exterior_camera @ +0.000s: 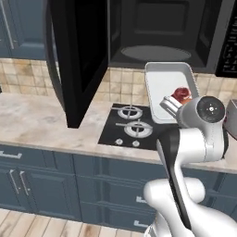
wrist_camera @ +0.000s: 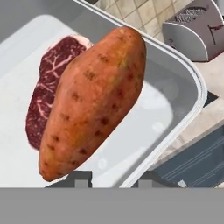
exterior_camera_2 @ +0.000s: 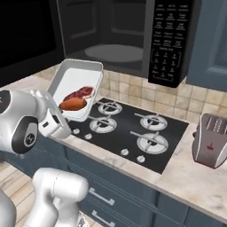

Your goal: Place the tupperware containing the steak and sweet potato meal in the microwave. Close the microwave door and press the start button to reheat the meal.

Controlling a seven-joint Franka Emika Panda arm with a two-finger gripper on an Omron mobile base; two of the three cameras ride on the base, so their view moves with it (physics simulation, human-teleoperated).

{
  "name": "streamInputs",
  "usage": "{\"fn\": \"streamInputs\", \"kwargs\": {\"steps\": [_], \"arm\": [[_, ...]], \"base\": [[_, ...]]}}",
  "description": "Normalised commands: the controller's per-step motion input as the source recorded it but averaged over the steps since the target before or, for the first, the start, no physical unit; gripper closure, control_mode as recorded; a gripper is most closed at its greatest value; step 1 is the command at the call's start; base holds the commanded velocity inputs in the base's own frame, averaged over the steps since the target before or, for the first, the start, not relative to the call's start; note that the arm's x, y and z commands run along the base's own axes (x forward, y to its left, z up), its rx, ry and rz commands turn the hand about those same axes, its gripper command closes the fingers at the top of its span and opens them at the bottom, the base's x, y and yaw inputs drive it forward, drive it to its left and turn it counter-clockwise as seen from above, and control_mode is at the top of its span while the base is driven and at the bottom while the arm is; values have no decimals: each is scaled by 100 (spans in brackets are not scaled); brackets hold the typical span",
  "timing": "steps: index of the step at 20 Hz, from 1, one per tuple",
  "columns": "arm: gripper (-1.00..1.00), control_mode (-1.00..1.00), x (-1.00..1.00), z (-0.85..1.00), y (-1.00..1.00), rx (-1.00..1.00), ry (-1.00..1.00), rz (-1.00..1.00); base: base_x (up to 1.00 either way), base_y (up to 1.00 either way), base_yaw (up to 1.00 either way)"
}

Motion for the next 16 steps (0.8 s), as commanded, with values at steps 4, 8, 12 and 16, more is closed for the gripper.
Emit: {"fn": "streamInputs", "kwargs": {"steps": [4,8,12,16], "arm": [[100,100,0,0,0,0,0,0],[100,100,0,0,0,0,0,0],[100,100,0,0,0,0,0,0],[100,100,0,0,0,0,0,0]], "base": [[52,0,-6],[39,7,0],[28,18,0],[25,21,2]]}}
